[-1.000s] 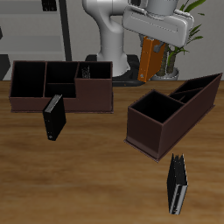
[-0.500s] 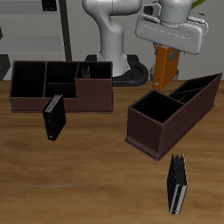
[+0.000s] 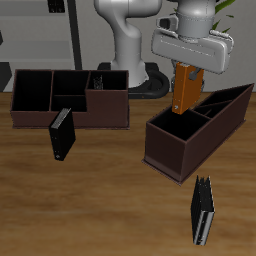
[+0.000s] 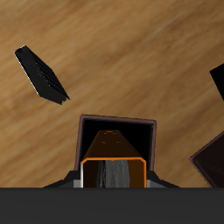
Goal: Place the right striped book into the back desk caddy's right compartment and place the orange book into the left desk caddy's right compartment and place the black book into the left desk caddy's left compartment
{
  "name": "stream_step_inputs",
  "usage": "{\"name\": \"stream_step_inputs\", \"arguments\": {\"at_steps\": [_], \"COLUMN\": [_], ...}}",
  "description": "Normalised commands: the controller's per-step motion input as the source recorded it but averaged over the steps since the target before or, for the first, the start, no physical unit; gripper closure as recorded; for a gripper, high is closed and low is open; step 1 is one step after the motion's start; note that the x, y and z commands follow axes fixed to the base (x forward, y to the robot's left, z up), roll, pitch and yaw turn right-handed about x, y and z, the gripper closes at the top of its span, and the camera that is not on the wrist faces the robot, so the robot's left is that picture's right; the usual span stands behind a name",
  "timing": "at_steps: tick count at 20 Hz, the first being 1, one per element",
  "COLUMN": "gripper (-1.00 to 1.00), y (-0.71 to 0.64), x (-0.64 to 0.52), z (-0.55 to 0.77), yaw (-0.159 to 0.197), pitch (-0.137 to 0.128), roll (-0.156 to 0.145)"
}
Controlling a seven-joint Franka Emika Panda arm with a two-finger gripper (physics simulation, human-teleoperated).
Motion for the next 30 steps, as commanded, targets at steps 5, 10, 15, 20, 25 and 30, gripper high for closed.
{"name": "stream_step_inputs", "arguments": {"at_steps": [5,10,15,20,25,30], "gripper": [1.00,1.00,1.00,1.00,1.00,1.00], "y": [-0.06,-0.08,-0.05,0.03,-0.03,0.08], "x": [0.18,0.18,0.03,-0.14,-0.43,-0.26], "z": [-0.28,-0.38,-0.30,-0.27,0.07,0.16], "yaw": [-0.017,-0.008,-0.014,-0.003,-0.041,-0.009], "pitch": [0.040,0.041,0.031,0.000,-0.037,-0.024], "roll": [-0.005,-0.006,0.008,0.028,0.031,0.025]}}
